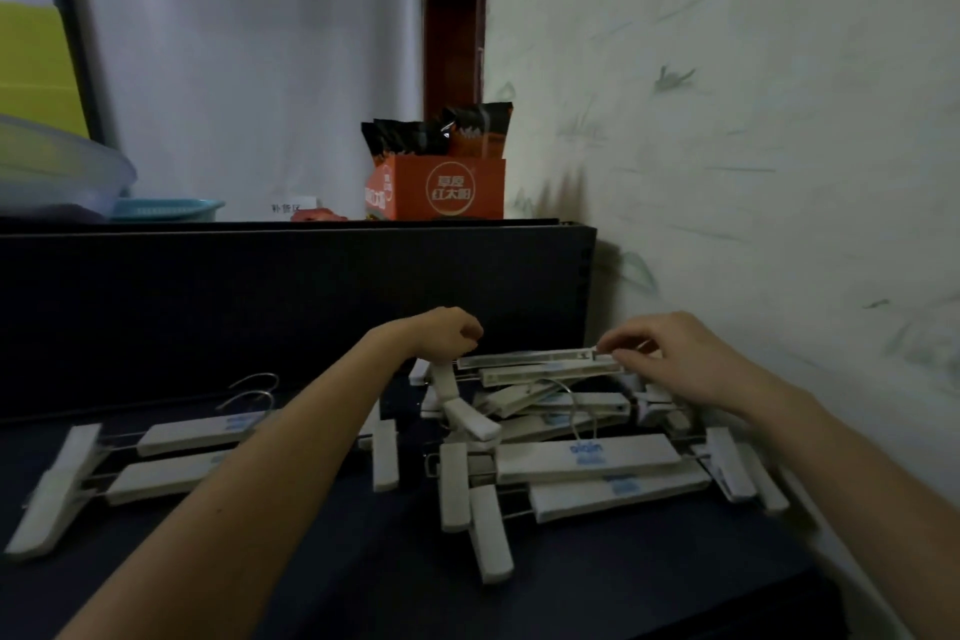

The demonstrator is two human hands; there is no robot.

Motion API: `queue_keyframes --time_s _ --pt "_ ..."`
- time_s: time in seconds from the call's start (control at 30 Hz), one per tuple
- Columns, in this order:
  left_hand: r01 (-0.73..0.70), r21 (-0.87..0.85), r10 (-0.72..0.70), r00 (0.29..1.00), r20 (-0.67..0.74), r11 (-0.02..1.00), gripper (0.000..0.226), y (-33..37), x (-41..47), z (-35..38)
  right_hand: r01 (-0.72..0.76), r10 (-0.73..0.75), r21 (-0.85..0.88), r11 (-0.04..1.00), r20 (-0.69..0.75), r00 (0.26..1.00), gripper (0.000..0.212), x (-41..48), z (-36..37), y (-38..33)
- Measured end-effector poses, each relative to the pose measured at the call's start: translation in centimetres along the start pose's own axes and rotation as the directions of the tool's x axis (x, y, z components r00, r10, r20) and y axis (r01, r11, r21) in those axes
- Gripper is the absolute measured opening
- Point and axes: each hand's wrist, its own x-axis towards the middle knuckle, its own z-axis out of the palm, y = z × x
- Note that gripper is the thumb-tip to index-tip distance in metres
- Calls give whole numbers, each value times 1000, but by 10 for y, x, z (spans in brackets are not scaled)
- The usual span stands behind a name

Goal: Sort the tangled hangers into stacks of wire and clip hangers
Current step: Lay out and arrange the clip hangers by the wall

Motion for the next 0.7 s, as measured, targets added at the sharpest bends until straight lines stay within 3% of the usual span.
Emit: queue_keyframes --time_s 0.1,0.2,0.57,0.7 --pt "29 -19 -27 991 132 999 45 1 15 4 3 -3 3 1000 5 1000 17 5 0 5" --pt "-1 -29 8 976 217 1000 38 0 23 5 20 -21 17 1000 14 1000 17 8 -1 9" --pt "-101 -82 109 989 103 991 27 -6 9 -8 132 -136 114 985 30 990 20 16 0 11" --pt "-121 0 121 992 38 993 25 -4 -1 -18 154 -154 15 988 72 985 23 20 8 13"
